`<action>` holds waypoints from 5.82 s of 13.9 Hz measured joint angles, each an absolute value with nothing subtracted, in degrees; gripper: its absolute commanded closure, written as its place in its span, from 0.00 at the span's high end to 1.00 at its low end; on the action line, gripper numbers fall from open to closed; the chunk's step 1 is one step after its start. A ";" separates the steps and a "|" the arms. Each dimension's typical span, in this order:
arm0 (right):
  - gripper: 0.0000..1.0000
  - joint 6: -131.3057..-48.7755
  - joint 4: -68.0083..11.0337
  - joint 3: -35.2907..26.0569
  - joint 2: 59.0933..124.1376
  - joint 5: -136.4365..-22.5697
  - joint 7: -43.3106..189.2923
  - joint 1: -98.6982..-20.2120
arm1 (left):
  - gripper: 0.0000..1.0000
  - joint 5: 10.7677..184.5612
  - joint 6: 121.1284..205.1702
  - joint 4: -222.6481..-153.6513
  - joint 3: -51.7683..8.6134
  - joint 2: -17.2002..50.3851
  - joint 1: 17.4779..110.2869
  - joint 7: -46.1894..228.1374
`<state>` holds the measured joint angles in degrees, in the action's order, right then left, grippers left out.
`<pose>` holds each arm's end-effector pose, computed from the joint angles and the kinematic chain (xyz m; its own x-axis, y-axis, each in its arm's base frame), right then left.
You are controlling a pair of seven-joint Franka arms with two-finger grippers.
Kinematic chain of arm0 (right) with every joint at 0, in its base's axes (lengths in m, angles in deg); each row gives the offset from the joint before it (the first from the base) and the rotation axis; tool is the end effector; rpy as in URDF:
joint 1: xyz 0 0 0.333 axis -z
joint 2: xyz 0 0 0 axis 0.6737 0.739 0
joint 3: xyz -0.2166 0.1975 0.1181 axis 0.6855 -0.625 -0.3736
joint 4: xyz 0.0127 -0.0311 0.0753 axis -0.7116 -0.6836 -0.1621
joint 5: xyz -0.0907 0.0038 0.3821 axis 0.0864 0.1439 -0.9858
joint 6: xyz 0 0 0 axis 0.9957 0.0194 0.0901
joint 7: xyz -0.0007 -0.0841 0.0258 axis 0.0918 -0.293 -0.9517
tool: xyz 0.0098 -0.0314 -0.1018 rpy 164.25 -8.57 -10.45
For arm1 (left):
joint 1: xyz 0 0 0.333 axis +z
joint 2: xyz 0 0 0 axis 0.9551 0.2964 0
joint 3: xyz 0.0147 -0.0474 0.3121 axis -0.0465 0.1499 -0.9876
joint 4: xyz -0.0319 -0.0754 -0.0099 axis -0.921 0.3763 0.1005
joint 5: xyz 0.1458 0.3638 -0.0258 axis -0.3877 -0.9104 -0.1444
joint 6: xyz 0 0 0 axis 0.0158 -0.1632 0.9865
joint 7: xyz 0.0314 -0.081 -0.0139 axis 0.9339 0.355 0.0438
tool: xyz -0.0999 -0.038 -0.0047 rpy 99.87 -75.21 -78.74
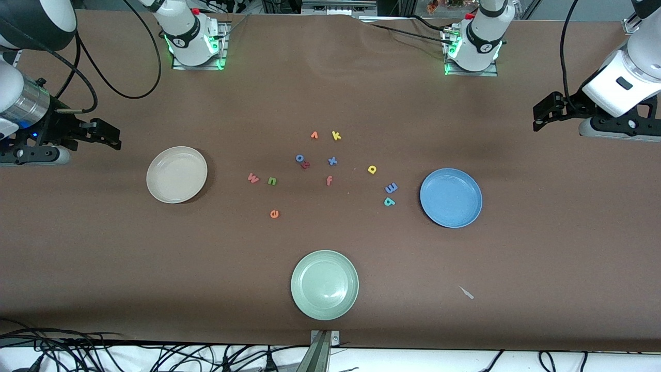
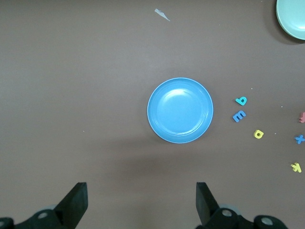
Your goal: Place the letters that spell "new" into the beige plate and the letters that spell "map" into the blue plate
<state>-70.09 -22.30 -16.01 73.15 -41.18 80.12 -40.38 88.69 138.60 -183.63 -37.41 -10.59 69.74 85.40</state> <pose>0.5842 0.0358 0.5610 0.9987 0.0349 -0.0383 0.0355 -0.9992 0.0163 0.5456 -0.0522 0.6017 0.9967 -0.0792 -0.0192 -0.0792 -0.9969 -0.0011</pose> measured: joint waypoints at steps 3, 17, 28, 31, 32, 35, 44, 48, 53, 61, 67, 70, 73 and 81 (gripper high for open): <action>1.00 -70.09 -22.30 -16.01 73.15 -41.18 80.12 -40.38 | 1.00 88.69 137.73 -183.63 -37.41 -9.93 69.71 85.40; 1.00 -70.66 -22.39 -16.48 76.55 -41.23 79.91 -43.05 | 1.00 89.22 144.88 -172.25 -35.82 11.06 58.31 85.21; 1.00 -89.87 -29.79 -16.74 88.91 -41.17 85.15 -58.36 | 1.00 89.23 167.26 -175.99 -32.61 31.05 52.96 68.69; 1.00 -99.50 -36.48 -16.74 90.06 -39.16 85.15 -60.32 | 1.00 89.23 171.28 -181.07 -31.91 31.69 53.06 66.13; 1.00 -101.78 -37.97 -16.74 90.62 -38.30 84.69 -60.64 | 0.99 89.23 173.03 -182.56 -31.05 31.65 52.80 66.19; 1.00 -107.31 -40.87 -16.65 92.26 -37.65 77.95 -60.76 | 0.96 89.18 180.66 -188.76 -30.19 31.00 50.88 67.23; 0.96 -113.95 -42.32 -16.59 97.14 -35.05 68.06 -61.58 | 0.27 85.72 181.60 -191.61 -30.50 29.47 51.05 67.11; 0.87 -117.88 -45.20 -16.59 97.67 -32.93 67.99 -62.14 | 0.08 85.40 181.26 -191.72 -30.67 28.92 51.06 67.11; 0.77 -119.22 -46.58 -16.59 97.71 -32.62 67.90 -62.16 | 0.05 85.40 178.78 -191.64 -30.66 28.26 51.05 67.11; 0.44 -121.13 -48.12 -16.61 97.73 -32.57 67.80 -62.88 | 0.09 85.08 166.53 -187.30 -31.76 21.96 60.85 62.17; 0.04 -121.23 -48.19 -16.63 97.72 -32.57 67.80 -63.70 | 1.00 82.29 166.94 -187.58 -31.10 23.48 65.78 60.86; 0.00 -121.65 -48.11 -16.55 97.73 -32.57 67.90 -63.69 | 1.00 82.30 167.05 -187.10 -29.60 23.41 65.04 66.36; 0.00 -116.44 -45.28 -15.29 96.74 -32.62 67.97 -63.39 | 1.00 82.30 167.40 -186.63 -26.36 23.39 64.73 81.81; 0.00 -96.38 -38.11 -6.07 94.01 -32.76 67.73 -61.78 | 1.00 82.81 168.18 -178.78 -25.39 30.76 58.45 121.85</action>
